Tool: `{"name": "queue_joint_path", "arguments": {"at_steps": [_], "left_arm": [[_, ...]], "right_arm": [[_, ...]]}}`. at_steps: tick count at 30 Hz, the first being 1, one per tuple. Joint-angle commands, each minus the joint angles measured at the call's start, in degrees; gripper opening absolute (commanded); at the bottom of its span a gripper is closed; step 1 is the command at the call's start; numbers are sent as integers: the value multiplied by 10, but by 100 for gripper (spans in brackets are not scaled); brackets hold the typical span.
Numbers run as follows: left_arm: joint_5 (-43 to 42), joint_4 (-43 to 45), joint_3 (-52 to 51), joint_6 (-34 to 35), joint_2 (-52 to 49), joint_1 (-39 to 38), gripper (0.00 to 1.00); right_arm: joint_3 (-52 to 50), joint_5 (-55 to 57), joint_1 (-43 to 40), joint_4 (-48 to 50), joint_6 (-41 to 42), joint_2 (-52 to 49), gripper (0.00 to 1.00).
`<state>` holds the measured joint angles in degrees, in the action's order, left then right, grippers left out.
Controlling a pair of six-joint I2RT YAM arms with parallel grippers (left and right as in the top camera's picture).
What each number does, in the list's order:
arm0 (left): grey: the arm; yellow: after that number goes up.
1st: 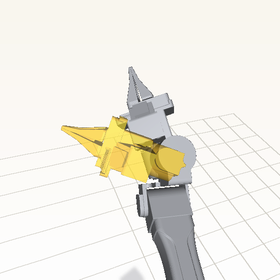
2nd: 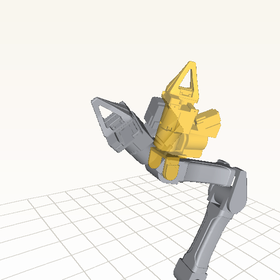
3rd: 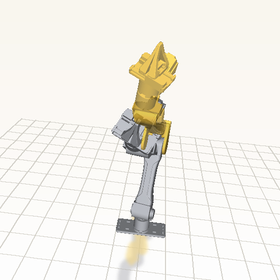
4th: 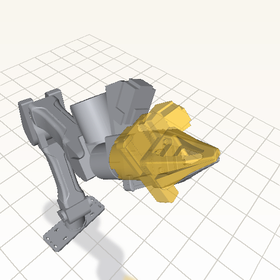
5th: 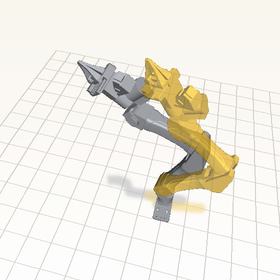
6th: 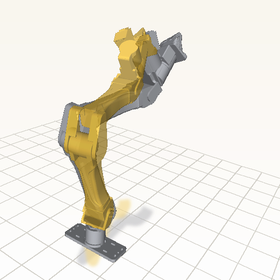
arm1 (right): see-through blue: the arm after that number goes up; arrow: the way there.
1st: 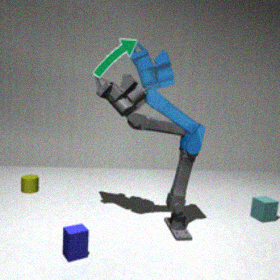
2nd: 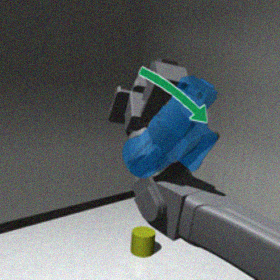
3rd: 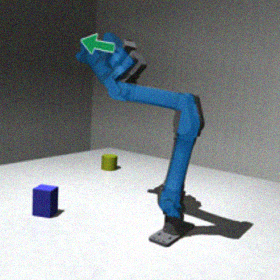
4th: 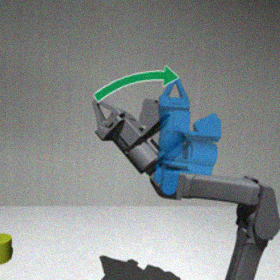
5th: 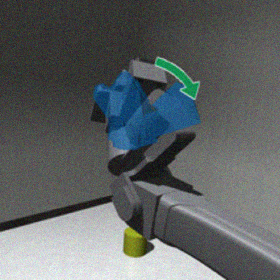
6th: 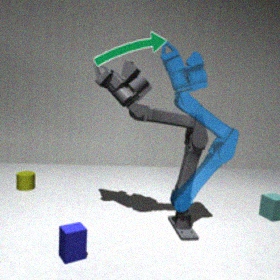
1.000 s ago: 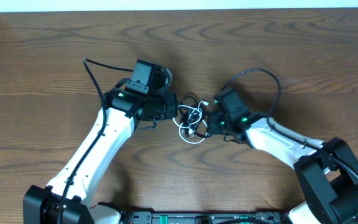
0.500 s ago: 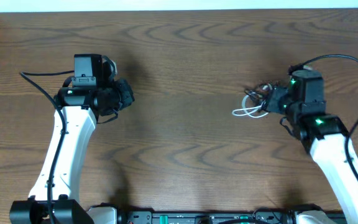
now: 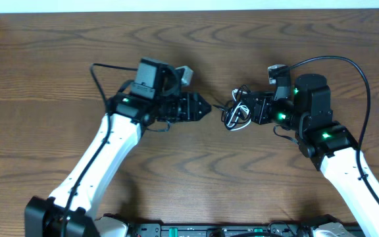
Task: Untangle cables
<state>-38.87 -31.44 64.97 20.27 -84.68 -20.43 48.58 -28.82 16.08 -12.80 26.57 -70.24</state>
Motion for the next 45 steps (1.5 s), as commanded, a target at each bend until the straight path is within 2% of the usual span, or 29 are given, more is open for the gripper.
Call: {"name": "queue_joint_path", "arguments": {"at_steps": [1,6,9,10,12,14,17,19,21,22,25,29,32,34,36,38,39,45], "left_arm": [[-21,12,5,0,-54,-32,59],[-21,56,5,0,-107,-73,58],[-21,107,5,0,-125,-88,52],[-21,116,5,0,-128,-95,47],[-21,126,5,0,-131,-103,21],[-21,124,5,0,-130,-98,8],[-21,118,5,-1,-129,-83,8],[-20,99,5,-14,-126,-64,8],[-7,38,5,-57,-111,-26,8],[-5,19,5,-75,-106,-12,8],[-6,-9,5,-96,-97,23,7],[-6,-16,5,-96,-79,58,8],[-6,-16,5,-95,-60,64,8],[-31,-17,5,-95,-57,63,8],[-105,-3,5,-95,-57,62,8],[-157,13,5,-95,-57,58,8],[-181,22,5,-95,-57,56,8],[-221,68,5,-95,-57,-19,8]], "right_arm": [[5,-20,5,2,17,2,1],[5,-20,5,2,21,2,1],[5,-31,5,2,28,2,1],[5,-31,5,2,32,2,1],[5,-31,5,2,32,2,1],[5,-25,5,1,32,2,1],[5,79,5,-35,31,2,1],[5,197,1,-87,30,2,1],[5,363,-21,-183,30,2,1],[5,405,-32,-209,30,1,1],[5,475,-72,-249,30,1,1],[5,497,-143,-254,30,1,1],[5,481,-184,-242,35,1,3],[5,384,-188,-205,-20,1,24],[5,129,-183,-148,-100,0,33],[5,48,-173,-129,-111,0,40],[4,6,-160,-123,-112,0,51],[4,-13,-58,-108,-119,-12,63]]}}
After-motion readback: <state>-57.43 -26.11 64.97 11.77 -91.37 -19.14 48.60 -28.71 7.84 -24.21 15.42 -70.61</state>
